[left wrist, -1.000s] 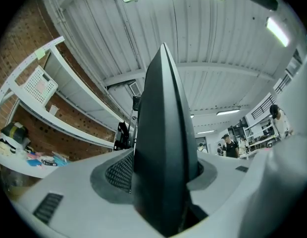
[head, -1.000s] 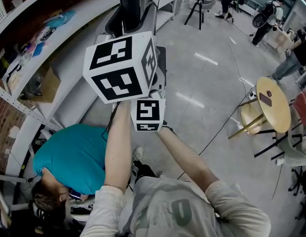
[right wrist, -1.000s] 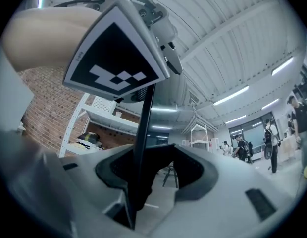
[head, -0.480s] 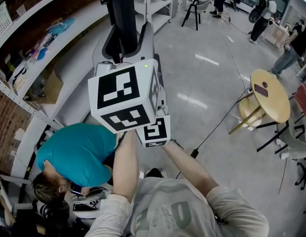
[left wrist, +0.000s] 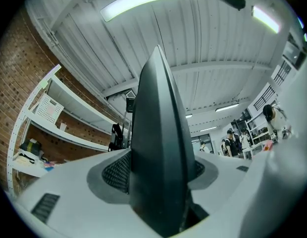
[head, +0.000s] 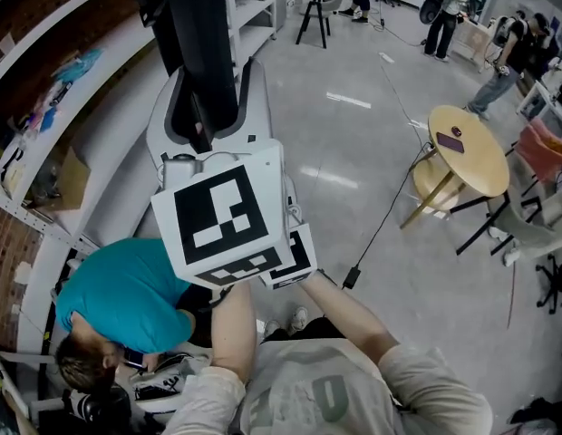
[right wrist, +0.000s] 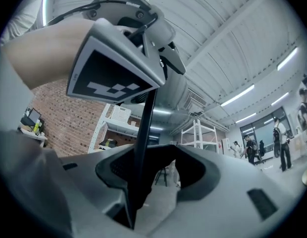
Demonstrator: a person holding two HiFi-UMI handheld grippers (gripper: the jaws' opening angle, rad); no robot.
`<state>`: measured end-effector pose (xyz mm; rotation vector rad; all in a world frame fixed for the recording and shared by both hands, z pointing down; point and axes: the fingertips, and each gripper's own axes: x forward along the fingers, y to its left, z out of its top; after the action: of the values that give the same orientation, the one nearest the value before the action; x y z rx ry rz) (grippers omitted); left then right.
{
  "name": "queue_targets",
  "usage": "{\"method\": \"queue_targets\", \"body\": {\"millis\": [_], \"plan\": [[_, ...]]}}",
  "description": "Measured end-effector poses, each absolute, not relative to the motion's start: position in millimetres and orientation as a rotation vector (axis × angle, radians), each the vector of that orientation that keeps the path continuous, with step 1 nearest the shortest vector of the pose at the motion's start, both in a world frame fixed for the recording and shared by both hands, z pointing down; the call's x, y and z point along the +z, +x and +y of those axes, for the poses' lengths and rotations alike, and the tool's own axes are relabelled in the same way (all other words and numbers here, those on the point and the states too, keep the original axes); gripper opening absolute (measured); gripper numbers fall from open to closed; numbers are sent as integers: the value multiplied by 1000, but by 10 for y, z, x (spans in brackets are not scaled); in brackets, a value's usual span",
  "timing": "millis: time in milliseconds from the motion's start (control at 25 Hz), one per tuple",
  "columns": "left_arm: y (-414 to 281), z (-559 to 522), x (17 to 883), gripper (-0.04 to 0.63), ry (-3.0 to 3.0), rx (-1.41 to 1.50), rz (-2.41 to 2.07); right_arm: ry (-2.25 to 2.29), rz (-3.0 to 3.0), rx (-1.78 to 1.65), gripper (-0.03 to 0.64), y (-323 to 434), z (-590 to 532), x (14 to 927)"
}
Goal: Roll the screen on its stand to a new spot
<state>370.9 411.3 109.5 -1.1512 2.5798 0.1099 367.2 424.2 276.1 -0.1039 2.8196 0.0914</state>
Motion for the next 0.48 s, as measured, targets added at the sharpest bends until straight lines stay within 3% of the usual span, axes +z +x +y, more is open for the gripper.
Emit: {"method": "queue_targets", "body": {"millis": [480], "plan": [[3846, 4026, 1179, 250, -914, 10, 2645, 38, 2896, 136, 238, 3828, 4114, 2794]]}}
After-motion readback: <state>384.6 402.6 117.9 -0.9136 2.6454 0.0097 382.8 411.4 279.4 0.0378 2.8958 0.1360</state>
